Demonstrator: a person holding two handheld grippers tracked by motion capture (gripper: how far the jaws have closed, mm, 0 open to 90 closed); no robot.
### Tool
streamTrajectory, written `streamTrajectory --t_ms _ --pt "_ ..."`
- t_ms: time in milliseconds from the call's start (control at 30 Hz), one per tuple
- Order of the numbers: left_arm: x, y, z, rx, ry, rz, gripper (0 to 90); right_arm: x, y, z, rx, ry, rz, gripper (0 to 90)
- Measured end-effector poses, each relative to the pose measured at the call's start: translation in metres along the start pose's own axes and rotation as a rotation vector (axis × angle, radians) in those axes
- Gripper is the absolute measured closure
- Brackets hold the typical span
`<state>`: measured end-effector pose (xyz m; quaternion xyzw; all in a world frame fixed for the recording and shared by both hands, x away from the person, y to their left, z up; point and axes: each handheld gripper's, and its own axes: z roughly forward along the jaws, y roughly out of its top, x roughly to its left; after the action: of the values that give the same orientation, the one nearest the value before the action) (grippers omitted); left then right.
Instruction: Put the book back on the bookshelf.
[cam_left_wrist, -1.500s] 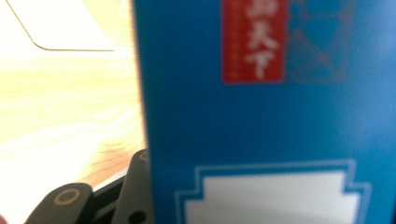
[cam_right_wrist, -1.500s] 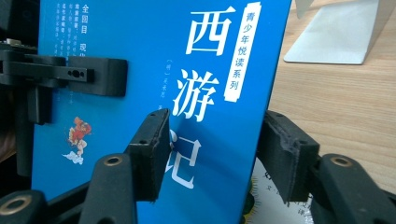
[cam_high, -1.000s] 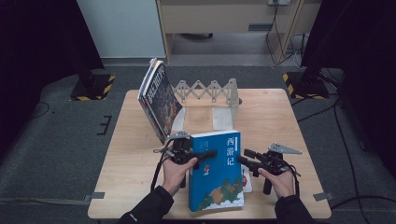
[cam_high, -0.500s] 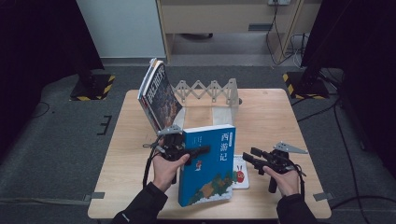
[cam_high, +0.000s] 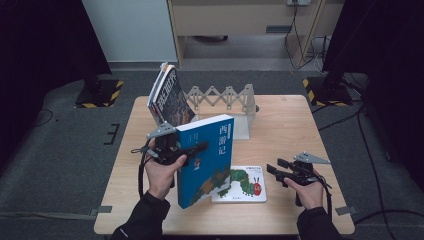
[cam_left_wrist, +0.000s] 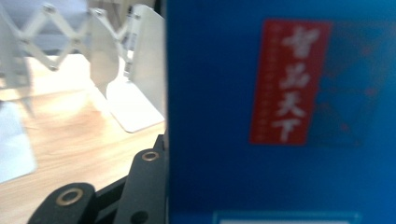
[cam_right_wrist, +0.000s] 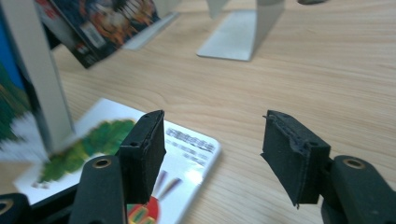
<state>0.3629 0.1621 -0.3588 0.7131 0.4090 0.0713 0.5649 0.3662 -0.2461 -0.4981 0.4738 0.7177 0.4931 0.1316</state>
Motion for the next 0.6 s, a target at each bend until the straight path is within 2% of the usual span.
streamTrajectory --t_ms 200,367,533,600 --pt "0.006 0.013 -0.007 -0.03 0.052 0.019 60.4 -0.009 -0.004 -0.001 0.062 -0.094 -0.046 33.7" --pt "0.013 0.025 -0.008 -0.058 0.087 0.015 60.4 -0.018 -0.01 0.002 0.157 -0.159 -0.076 28.5" --pt "0.019 0.038 -0.006 -0.076 0.131 0.027 60.4 -0.025 -0.015 0.006 0.213 -0.196 -0.101 22.2" --pt "0.021 0.042 -0.005 -0.087 0.143 0.031 60.4 -0.027 -0.017 0.007 0.231 -0.203 -0.094 21.1"
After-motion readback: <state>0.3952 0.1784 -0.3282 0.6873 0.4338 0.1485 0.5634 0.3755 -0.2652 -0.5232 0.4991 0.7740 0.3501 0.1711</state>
